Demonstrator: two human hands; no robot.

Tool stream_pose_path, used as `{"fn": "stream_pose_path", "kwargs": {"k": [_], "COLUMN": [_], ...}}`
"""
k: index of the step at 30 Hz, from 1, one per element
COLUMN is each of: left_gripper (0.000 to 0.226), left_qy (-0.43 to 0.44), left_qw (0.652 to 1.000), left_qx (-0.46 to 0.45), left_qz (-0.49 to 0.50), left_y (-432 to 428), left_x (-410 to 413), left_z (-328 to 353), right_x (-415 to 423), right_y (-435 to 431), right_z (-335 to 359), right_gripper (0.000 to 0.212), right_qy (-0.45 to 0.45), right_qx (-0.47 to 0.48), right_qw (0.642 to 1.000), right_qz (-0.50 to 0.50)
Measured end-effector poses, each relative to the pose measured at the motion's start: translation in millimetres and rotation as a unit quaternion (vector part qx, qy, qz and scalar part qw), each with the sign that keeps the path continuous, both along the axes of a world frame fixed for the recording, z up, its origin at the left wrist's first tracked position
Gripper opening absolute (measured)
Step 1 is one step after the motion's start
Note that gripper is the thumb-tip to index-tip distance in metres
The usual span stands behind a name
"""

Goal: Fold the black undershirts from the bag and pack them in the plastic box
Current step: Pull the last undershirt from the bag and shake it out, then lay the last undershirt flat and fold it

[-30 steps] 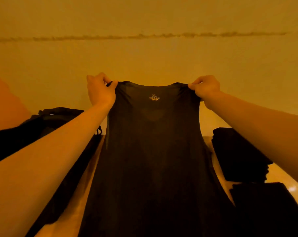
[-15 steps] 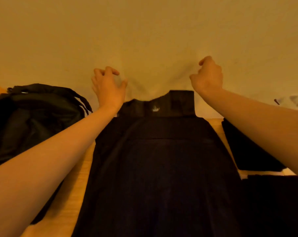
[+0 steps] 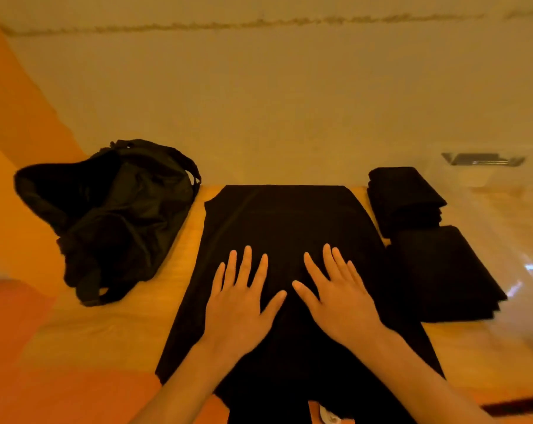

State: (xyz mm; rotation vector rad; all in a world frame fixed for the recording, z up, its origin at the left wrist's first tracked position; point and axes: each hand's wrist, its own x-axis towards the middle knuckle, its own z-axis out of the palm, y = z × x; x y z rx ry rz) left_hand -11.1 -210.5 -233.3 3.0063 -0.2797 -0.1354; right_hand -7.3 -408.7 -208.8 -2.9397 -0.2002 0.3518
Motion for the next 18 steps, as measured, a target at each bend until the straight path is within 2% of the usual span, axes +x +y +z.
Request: {"fn": "stream_pose_path", "kwargs": {"k": [2, 3, 6, 8, 9, 10, 11, 12, 13, 14, 15, 17, 18], "left_gripper": [0.087, 0.088, 0.078, 0.068, 0.062, 0.056, 0.048, 0.038, 0.032, 0.029, 0.029, 0.025, 0.028], "left_qy": [-0.033, -0.045, -0.127, -0.19, -0.217, -0.224, -0.211, -0.181, -0.143, -0.1, -0.063, -0.011, 0.013], "left_qw": [0.999, 0.998, 0.985, 0.957, 0.928, 0.877, 0.805, 0.723, 0.662, 0.641, 0.638, 0.636, 0.625], "left_qx": [-0.011, -0.026, -0.096, -0.182, -0.25, -0.339, -0.437, -0.524, -0.579, -0.602, -0.618, -0.64, -0.658], "left_qz": [0.015, 0.026, 0.071, 0.12, 0.172, 0.255, 0.341, 0.413, 0.454, 0.466, 0.454, 0.43, 0.42], "left_y": [1, 1, 10, 23, 27, 33, 36, 38, 41, 42, 41, 35, 33], "left_x": [-5, -7, -40, -80, -101, -118, -131, -140, -144, -145, -147, -149, -150], "left_z": [1, 7, 22, 17, 17, 10, 8, 2, -6, -12, -16, -22, -24], "right_x": [-11, -15, -47, -92, -118, -141, -159, -171, -179, -183, -185, -187, -187], "right_y": [-5, -9, -23, -37, -45, -54, -63, -72, -80, -84, -86, -86, -86], "right_z": [-13, -10, 4, 7, 8, 5, 2, 1, -2, -2, -3, -9, -14], "right_gripper": [0.1, 0.097, 0.076, 0.057, 0.04, 0.018, 0.011, 0.014, 0.013, 0.015, 0.022, 0.034, 0.04], "right_qy": [-0.043, -0.059, -0.125, -0.177, -0.216, -0.247, -0.258, -0.237, -0.191, -0.14, -0.096, -0.067, -0.065], "right_qx": [0.0, 0.009, 0.073, 0.171, 0.239, 0.296, 0.333, 0.363, 0.387, 0.402, 0.412, 0.434, 0.447], "right_qw": [0.999, 0.998, 0.989, 0.968, 0.942, 0.911, 0.881, 0.854, 0.833, 0.816, 0.804, 0.783, 0.776], "right_qz": [0.006, 0.0, -0.001, -0.047, -0.094, -0.148, -0.215, -0.287, -0.346, -0.39, -0.418, -0.441, -0.441]}}
